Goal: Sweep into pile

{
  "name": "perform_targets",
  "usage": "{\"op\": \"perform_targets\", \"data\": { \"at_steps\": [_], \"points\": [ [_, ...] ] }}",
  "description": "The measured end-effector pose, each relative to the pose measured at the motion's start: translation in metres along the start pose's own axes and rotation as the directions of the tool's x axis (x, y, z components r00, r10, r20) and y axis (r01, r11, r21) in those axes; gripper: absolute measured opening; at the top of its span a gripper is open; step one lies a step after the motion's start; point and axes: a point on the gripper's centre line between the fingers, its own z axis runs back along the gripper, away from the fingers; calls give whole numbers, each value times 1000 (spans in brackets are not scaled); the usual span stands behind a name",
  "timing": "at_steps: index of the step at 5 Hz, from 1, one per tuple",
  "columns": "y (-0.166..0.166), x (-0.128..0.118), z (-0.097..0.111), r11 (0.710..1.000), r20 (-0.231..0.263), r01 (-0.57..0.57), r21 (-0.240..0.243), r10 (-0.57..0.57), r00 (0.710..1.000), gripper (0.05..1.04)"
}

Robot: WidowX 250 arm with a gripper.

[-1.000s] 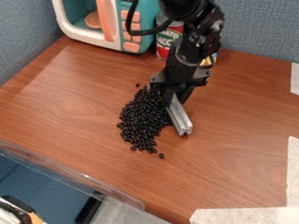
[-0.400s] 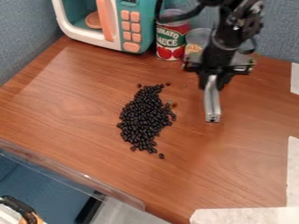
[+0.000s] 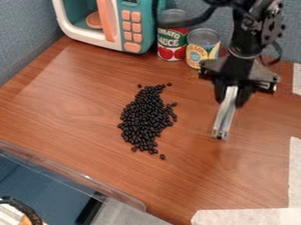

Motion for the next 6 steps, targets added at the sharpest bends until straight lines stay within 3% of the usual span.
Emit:
{"op": "perform_targets", "data": {
  "at_steps": [1, 3, 4, 6],
  "points": [
    [-4, -20, -3, 985, -16, 160, -61, -161, 987, 336],
    [5, -54, -14, 891, -26, 440, -114, -445, 895, 336],
    [15, -69, -19, 837, -18, 529, -140, -537, 844, 336],
    [41, -88, -23, 768, 11, 624, -145, -629, 777, 336]
  ]
}}
